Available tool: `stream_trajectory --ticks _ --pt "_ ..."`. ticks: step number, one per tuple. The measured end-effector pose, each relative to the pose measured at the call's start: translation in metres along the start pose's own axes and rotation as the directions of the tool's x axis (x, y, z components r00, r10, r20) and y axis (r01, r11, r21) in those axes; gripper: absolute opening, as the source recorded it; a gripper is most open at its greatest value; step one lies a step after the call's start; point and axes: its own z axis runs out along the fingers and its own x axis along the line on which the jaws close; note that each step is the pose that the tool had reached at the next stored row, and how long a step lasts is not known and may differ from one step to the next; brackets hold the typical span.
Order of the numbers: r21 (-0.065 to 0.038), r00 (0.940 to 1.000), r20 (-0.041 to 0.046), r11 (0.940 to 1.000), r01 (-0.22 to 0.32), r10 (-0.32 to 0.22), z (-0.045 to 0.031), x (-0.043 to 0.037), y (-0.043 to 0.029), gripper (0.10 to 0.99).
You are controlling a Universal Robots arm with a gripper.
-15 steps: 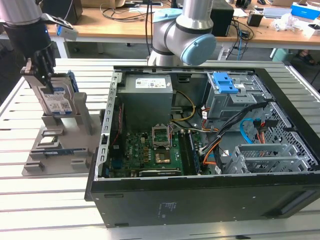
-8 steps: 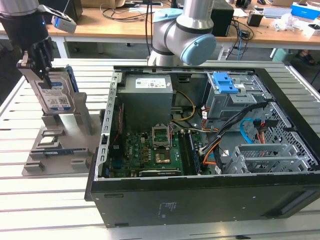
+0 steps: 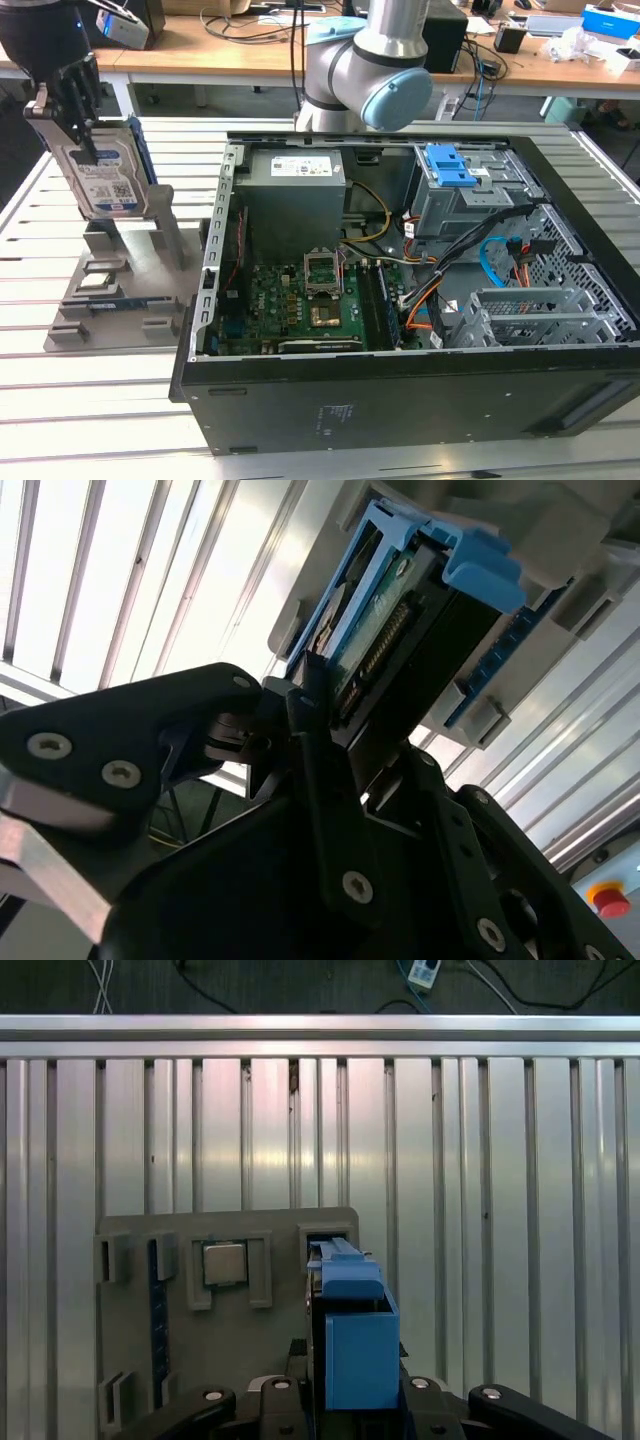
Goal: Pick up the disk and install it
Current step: 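Pick up the disk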
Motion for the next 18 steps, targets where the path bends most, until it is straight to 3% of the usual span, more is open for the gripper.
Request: stream_trajectory --ticks 1,3,18 --pt "0.000 1.0000 0.0000 1.0000 0.000 0.000 -0.0017 0.0000 0.0000 0.361" --pt "0.000 1.0000 0.0000 1.0000 0.000 0.000 -0.0123 -0.0002 0.0004 0.361" --pt "-0.001 1.0000 0.0000 1.0000 0.000 0.000 -0.0531 -0.0010 0.0017 0.361"
